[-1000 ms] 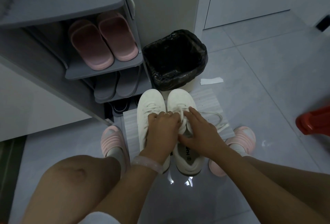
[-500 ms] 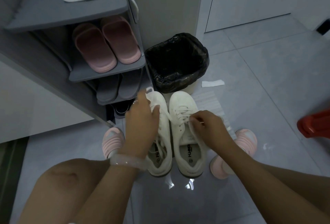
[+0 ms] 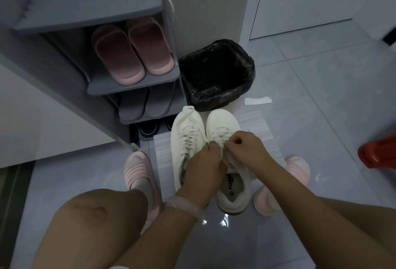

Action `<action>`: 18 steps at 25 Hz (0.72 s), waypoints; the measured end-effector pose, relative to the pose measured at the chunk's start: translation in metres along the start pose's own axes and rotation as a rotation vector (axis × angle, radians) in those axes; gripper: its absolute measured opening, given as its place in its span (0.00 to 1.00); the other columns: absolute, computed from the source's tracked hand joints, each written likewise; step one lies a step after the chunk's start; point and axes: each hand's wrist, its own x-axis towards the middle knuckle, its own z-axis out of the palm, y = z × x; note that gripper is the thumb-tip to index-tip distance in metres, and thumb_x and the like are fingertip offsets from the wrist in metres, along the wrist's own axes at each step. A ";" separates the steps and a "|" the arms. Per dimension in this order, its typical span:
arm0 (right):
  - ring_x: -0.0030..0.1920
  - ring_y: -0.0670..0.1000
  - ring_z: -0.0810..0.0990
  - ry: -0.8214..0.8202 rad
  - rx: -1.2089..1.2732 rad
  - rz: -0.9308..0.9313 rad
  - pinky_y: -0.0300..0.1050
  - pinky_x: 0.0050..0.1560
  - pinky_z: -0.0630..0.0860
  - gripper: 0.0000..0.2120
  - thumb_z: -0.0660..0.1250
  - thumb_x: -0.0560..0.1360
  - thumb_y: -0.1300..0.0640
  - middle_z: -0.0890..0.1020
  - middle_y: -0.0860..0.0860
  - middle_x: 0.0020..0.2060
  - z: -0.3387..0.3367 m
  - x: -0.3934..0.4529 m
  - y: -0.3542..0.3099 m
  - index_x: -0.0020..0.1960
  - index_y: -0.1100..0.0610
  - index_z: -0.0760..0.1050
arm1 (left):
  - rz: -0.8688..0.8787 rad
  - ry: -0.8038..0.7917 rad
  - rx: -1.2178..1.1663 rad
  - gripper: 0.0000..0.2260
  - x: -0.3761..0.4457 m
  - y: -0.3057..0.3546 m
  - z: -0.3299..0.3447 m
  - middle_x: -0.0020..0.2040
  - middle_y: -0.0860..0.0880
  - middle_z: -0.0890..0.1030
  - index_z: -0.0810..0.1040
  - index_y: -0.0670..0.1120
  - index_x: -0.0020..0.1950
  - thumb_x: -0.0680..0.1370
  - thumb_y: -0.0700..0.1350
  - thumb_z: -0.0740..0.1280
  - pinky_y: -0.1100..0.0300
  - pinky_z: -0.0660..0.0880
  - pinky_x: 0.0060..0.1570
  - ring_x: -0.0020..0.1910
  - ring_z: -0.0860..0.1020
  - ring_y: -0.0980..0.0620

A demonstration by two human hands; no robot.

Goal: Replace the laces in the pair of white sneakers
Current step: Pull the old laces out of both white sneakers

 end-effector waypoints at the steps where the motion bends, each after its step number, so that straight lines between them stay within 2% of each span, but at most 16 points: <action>1: 0.32 0.44 0.68 -0.044 0.116 0.056 0.36 0.33 0.65 0.11 0.63 0.73 0.61 0.71 0.48 0.29 -0.003 0.001 -0.001 0.32 0.59 0.69 | -0.011 -0.005 -0.022 0.11 0.003 -0.002 0.001 0.52 0.43 0.77 0.69 0.41 0.57 0.75 0.42 0.61 0.60 0.65 0.39 0.49 0.76 0.45; 2: 0.32 0.46 0.69 -0.078 0.189 0.101 0.36 0.35 0.66 0.11 0.62 0.73 0.60 0.73 0.50 0.30 -0.008 0.001 -0.003 0.32 0.62 0.71 | -0.014 -0.013 -0.043 0.12 0.004 -0.003 0.001 0.51 0.43 0.77 0.69 0.41 0.57 0.75 0.42 0.62 0.59 0.66 0.40 0.49 0.76 0.45; 4: 0.33 0.48 0.76 -0.128 0.304 0.155 0.42 0.40 0.74 0.13 0.61 0.75 0.57 0.80 0.54 0.34 -0.019 0.000 -0.004 0.40 0.67 0.76 | -0.011 -0.036 -0.100 0.11 0.006 -0.005 0.001 0.49 0.42 0.78 0.71 0.40 0.56 0.75 0.42 0.63 0.57 0.69 0.42 0.48 0.77 0.45; 5: 0.31 0.48 0.78 -0.135 0.373 0.166 0.42 0.39 0.77 0.13 0.60 0.77 0.57 0.81 0.56 0.36 -0.025 0.000 -0.003 0.42 0.66 0.78 | -0.012 -0.038 -0.142 0.11 0.006 -0.006 0.001 0.48 0.42 0.79 0.72 0.40 0.55 0.74 0.42 0.63 0.57 0.71 0.44 0.48 0.77 0.45; 7: 0.26 0.47 0.79 -0.119 0.403 0.161 0.38 0.30 0.78 0.09 0.59 0.78 0.61 0.81 0.58 0.35 -0.029 -0.002 0.000 0.45 0.62 0.77 | -0.013 -0.038 -0.195 0.12 0.007 -0.006 0.000 0.48 0.43 0.79 0.73 0.41 0.57 0.74 0.42 0.64 0.57 0.73 0.46 0.48 0.77 0.46; 8: 0.26 0.46 0.80 -0.103 0.271 0.113 0.37 0.29 0.77 0.07 0.59 0.78 0.62 0.80 0.56 0.35 -0.028 -0.003 0.001 0.48 0.60 0.76 | -0.011 -0.039 -0.208 0.13 0.006 -0.006 0.000 0.49 0.43 0.80 0.74 0.40 0.58 0.74 0.41 0.64 0.56 0.73 0.48 0.49 0.77 0.46; 10: 0.39 0.48 0.80 -0.062 -0.225 -0.064 0.37 0.39 0.73 0.07 0.61 0.77 0.61 0.78 0.53 0.42 -0.017 -0.002 0.006 0.53 0.58 0.75 | 0.005 -0.036 -0.234 0.12 0.007 -0.007 0.002 0.47 0.43 0.79 0.74 0.40 0.57 0.74 0.41 0.64 0.56 0.73 0.48 0.48 0.77 0.46; 12: 0.50 0.53 0.76 -0.036 -0.628 -0.202 0.41 0.45 0.69 0.09 0.59 0.77 0.61 0.74 0.54 0.50 -0.002 -0.002 0.008 0.56 0.59 0.73 | 0.033 -0.024 -0.247 0.07 0.006 -0.009 0.001 0.42 0.44 0.78 0.75 0.40 0.51 0.74 0.40 0.63 0.59 0.70 0.42 0.44 0.77 0.46; 14: 0.52 0.54 0.75 -0.004 -0.741 -0.281 0.43 0.46 0.69 0.08 0.59 0.77 0.63 0.72 0.54 0.53 0.009 -0.003 0.010 0.55 0.60 0.71 | 0.052 -0.024 -0.235 0.04 0.006 -0.010 0.003 0.40 0.43 0.78 0.74 0.40 0.47 0.74 0.39 0.62 0.59 0.68 0.39 0.41 0.76 0.47; 15: 0.50 0.53 0.75 0.046 -0.669 -0.293 0.43 0.44 0.69 0.06 0.60 0.76 0.63 0.73 0.54 0.50 0.010 -0.003 0.011 0.52 0.59 0.71 | 0.061 -0.028 -0.217 0.02 0.006 -0.011 0.003 0.38 0.45 0.76 0.73 0.41 0.44 0.73 0.38 0.62 0.59 0.67 0.37 0.39 0.75 0.47; 16: 0.45 0.52 0.74 0.088 -0.479 -0.271 0.42 0.41 0.68 0.03 0.60 0.76 0.62 0.74 0.54 0.44 0.008 -0.002 0.009 0.46 0.59 0.72 | 0.070 -0.020 -0.205 0.02 0.005 -0.012 0.004 0.35 0.47 0.74 0.71 0.43 0.41 0.73 0.38 0.61 0.59 0.64 0.36 0.38 0.73 0.48; 18: 0.33 0.48 0.68 0.012 0.028 -0.044 0.40 0.34 0.63 0.11 0.60 0.75 0.60 0.69 0.50 0.31 -0.001 0.001 0.007 0.34 0.57 0.66 | 0.071 0.010 -0.228 0.03 0.005 -0.015 0.007 0.34 0.48 0.73 0.70 0.43 0.40 0.72 0.40 0.58 0.59 0.62 0.34 0.37 0.72 0.49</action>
